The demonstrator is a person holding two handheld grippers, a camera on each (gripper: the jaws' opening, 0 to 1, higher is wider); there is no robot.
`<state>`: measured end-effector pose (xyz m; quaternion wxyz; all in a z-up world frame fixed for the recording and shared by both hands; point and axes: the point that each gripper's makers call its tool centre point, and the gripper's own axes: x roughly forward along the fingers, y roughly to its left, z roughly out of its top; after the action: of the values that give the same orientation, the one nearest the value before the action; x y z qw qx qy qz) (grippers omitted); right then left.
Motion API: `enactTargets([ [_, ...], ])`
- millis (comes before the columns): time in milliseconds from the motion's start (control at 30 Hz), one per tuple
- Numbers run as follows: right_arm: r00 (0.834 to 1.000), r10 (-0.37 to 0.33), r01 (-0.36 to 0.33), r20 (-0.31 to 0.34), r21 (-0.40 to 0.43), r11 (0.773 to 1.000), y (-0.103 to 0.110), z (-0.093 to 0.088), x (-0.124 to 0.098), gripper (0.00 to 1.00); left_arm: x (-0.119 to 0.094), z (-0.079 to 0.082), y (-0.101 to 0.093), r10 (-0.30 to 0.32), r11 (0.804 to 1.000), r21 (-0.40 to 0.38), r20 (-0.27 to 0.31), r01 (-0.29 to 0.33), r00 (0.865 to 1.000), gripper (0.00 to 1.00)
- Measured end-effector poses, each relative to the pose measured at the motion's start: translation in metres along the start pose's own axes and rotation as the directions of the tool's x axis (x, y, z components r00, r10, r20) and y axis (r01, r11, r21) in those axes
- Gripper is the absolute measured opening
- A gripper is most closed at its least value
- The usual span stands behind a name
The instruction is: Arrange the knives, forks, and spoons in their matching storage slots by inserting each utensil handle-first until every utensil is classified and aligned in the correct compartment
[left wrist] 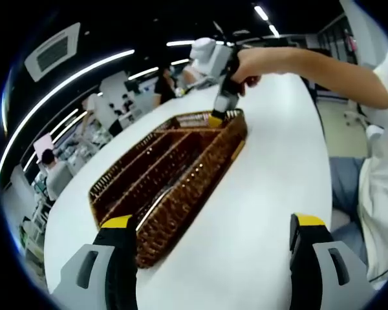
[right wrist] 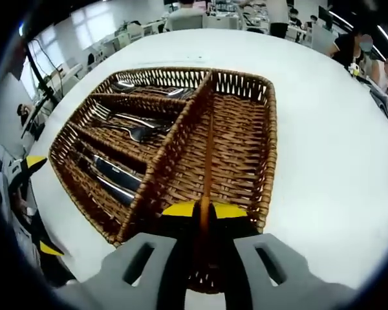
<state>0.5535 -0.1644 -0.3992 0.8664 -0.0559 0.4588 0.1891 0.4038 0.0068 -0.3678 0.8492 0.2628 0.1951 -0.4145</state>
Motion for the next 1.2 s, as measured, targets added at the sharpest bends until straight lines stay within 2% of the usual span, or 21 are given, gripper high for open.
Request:
enactTargets([
  [167,0.997,0.073,-0.073,0.007,0.043,0.996,0.014,-0.002,0.000,0.18,0.001,0.002,-0.004,-0.002,1.000,0.002,0.001,0.002,1.000,1.00],
  [200,0.996,0.091,-0.092,0.014,0.038,0.995,0.018,-0.001,0.000,0.19,0.002,0.000,0.001,-0.003,1.000,-0.001,-0.001,0.003,1.000,1.00],
  [333,0.994,0.108,-0.108,0.015,0.020,0.994,0.022,-0.002,-0.002,0.15,0.002,0.000,-0.003,-0.006,1.000,0.002,-0.005,0.006,1.000,1.00],
  [533,0.980,0.193,-0.196,0.045,0.073,0.978,0.034,-0.001,-0.005,0.14,0.002,0.000,-0.006,-0.005,1.000,0.000,-0.011,0.005,1.000,1.00],
  [667,0.978,0.197,-0.201,0.071,0.057,0.978,0.032,0.002,-0.010,0.14,0.002,0.001,-0.011,-0.007,1.000,-0.003,-0.009,0.007,1.000,1.00],
  [733,0.972,0.206,-0.211,0.111,0.032,0.977,0.034,0.002,-0.019,0.14,0.003,0.002,-0.016,-0.006,1.000,0.002,-0.009,0.006,1.000,1.00],
  [933,0.964,0.209,-0.201,0.165,-0.066,0.977,0.039,0.006,-0.038,0.17,0.006,0.003,-0.015,-0.009,1.000,0.001,-0.007,0.009,1.000,1.00],
  [967,0.961,0.210,-0.198,0.179,-0.083,0.977,0.045,-0.003,-0.045,0.17,0.006,0.003,-0.013,-0.010,1.000,-0.001,-0.009,0.010,1.000,1.00],
  [1000,0.961,0.210,-0.196,0.179,-0.097,0.976,0.047,-0.005,-0.047,0.18,0.006,0.003,-0.011,-0.010,1.000,-0.002,-0.008,0.010,1.000,1.00],
  [1033,0.960,0.211,-0.191,0.183,-0.120,0.974,0.043,0.004,-0.045,0.19,0.007,0.003,-0.010,-0.009,1.000,-0.002,-0.005,0.009,1.000,1.00],
  [1067,0.960,0.214,-0.191,0.183,-0.135,0.972,0.044,0.004,-0.045,0.21,0.007,0.004,-0.008,-0.008,1.000,-0.002,-0.004,0.008,1.000,1.00],
  [1100,0.955,0.237,-0.196,0.178,-0.221,0.955,0.047,0.006,-0.044,0.23,0.007,0.004,-0.007,-0.007,1.000,0.000,-0.004,0.007,1.000,1.00],
  [1133,0.949,0.241,-0.197,0.204,-0.215,0.957,0.049,0.007,-0.046,0.25,0.007,0.003,-0.003,-0.006,1.000,0.002,-0.005,0.006,1.000,1.00],
  [1200,0.945,0.260,-0.210,0.200,-0.237,0.948,0.059,-0.003,-0.053,0.24,0.007,0.003,0.001,-0.003,1.000,0.002,-0.002,0.003,1.000,1.00],
])
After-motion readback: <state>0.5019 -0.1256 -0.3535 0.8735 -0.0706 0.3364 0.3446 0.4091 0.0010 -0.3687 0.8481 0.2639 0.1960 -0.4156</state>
